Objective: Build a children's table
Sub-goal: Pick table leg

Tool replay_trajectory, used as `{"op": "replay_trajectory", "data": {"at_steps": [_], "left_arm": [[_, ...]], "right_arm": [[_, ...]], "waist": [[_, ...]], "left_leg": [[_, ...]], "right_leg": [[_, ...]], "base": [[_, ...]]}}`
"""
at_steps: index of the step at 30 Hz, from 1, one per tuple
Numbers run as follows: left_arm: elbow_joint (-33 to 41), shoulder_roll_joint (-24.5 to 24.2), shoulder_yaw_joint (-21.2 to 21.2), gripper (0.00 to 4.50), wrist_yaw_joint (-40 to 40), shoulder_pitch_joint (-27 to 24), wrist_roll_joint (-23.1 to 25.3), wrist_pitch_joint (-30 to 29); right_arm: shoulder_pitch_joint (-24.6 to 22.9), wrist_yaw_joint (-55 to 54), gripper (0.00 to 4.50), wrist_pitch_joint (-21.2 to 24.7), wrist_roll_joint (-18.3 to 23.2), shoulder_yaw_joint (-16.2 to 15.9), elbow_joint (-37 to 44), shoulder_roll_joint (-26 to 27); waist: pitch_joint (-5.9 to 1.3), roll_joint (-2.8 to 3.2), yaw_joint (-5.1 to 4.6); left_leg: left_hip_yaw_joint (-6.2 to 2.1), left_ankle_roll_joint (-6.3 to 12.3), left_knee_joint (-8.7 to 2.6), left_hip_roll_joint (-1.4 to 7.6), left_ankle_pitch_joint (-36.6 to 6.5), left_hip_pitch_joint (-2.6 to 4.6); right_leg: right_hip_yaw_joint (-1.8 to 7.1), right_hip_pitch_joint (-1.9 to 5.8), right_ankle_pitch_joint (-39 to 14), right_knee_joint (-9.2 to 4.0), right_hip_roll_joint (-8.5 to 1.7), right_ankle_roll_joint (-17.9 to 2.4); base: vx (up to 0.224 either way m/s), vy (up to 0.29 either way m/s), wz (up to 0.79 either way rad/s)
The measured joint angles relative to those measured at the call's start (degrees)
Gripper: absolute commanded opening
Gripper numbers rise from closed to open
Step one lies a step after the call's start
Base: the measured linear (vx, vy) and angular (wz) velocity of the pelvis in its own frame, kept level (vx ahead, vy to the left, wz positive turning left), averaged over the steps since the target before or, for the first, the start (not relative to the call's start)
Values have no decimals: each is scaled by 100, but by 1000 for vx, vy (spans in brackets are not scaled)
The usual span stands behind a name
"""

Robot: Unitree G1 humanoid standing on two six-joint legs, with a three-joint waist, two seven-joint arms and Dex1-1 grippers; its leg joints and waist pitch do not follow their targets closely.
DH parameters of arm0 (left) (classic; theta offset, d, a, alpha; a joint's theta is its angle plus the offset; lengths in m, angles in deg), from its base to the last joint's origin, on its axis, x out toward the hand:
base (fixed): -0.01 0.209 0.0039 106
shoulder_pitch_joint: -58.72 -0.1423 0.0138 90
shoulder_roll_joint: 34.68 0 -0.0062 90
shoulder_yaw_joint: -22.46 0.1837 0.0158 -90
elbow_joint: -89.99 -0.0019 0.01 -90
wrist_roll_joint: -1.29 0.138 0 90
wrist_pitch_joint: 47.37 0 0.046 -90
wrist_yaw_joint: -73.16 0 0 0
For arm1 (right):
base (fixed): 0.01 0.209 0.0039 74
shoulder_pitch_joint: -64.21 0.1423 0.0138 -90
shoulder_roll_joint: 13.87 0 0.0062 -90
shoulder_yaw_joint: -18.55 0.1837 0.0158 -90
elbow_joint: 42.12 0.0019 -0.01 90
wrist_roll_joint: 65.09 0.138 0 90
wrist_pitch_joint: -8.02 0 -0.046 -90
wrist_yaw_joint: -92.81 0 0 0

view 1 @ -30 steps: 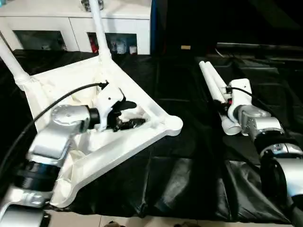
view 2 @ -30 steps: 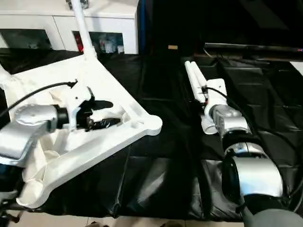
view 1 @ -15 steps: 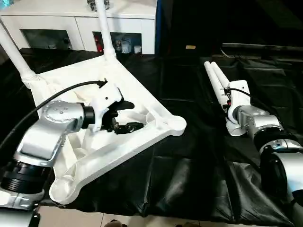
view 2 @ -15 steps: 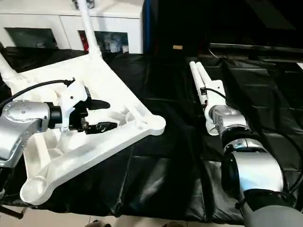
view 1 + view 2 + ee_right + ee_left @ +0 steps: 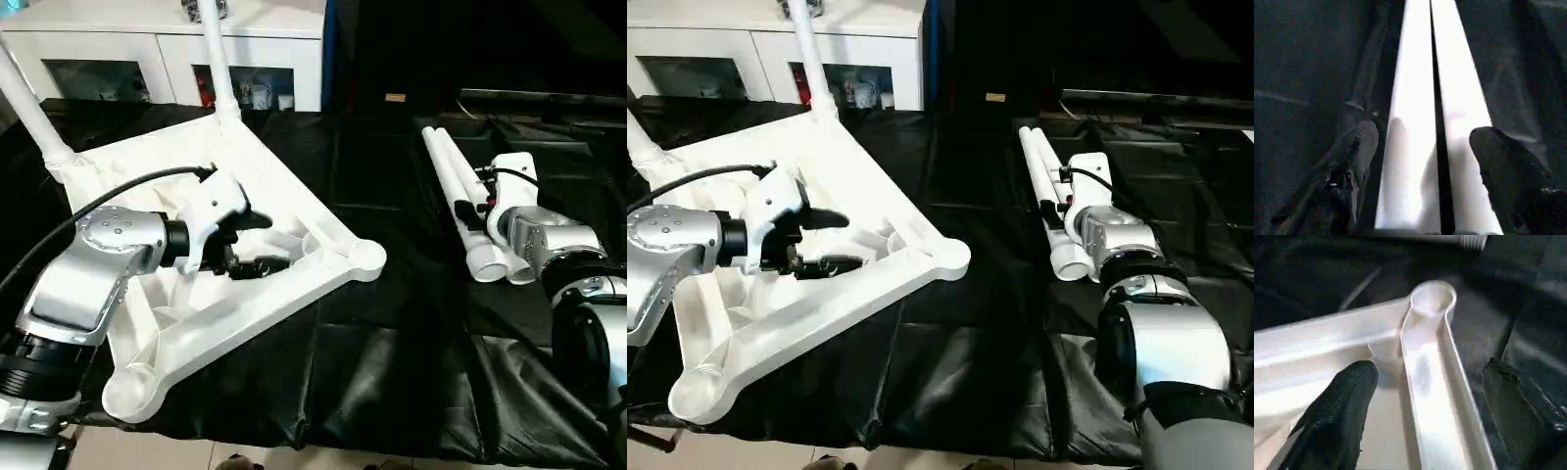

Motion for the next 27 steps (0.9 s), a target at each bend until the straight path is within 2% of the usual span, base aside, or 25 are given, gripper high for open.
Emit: {"op": "replay_trajectory", "data": {"at_steps": [3,5,10,14,15,18,20,27], "left_arm": [[-267,62,67,386,377,12,240,-150],[-444,182,66,386,651,18,332,-301],[-483,356,52,386,852,50,271,-511],[-417,363,52,386,831,61,194,-589],[-414,367,52,389,825,61,173,-597],[-393,368,52,389,735,62,112,-613],[-349,368,52,389,719,64,81,-631],[-246,352,57,389,609,87,-59,-683]], "right_arm": [[-1,275,344,111,4,19,-97,10],[-2,372,344,180,-6,7,-115,17],[-3,465,344,258,-8,2,-115,19],[-3,516,344,520,-21,-17,-121,19],[-3,522,318,591,-22,-17,-137,19],[2,531,306,780,-27,-14,-129,14],[4,534,276,860,-66,-24,-129,9],[10,633,225,1087,-88,-25,-125,15]], "waist": [[0,0,1],[1,-2,4],[2,-10,20],[2,-11,29],[2,-11,31],[-6,-24,37],[-9,-30,45],[-23,-52,108]], "left_leg": [[-1,0,19,1,0,-13],[-3,0,38,1,0,-48],[-8,1,60,1,1,-58],[-11,1,61,1,1,-57],[-12,1,61,1,1,-58],[-16,1,61,3,1,-56],[-17,1,64,3,1,-56],[-21,0,65,3,1,-51]], "right_leg": [[0,-16,-1,22,0,0],[0,-43,0,40,-2,0],[-2,-47,0,54,-3,0],[-6,-44,0,57,-4,0],[-7,-44,0,57,-4,0],[-14,-40,0,58,-4,0],[-14,-38,0,58,-4,0],[-19,-32,0,60,-5,0]], "base": [[0,0,0],[0,0,0],[0,0,0],[0,0,0],[0,0,0],[0,0,0],[0,0,0],[0,0,0]]}}
